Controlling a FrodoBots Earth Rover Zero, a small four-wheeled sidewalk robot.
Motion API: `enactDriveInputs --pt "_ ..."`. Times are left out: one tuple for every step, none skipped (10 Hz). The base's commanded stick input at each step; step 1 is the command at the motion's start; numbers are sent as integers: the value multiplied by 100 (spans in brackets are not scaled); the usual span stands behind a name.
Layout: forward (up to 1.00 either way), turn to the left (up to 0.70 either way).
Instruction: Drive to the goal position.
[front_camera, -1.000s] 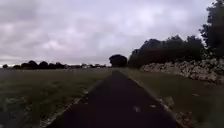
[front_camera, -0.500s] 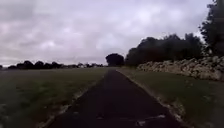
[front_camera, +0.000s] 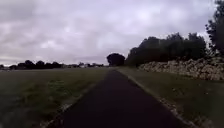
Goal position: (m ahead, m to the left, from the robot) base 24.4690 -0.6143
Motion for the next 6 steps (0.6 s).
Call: enactDriveInputs --pt "85 0" --pt "85 0" --pt "85 0" --pt "85 0" --pt "85 0" --pt "85 0"
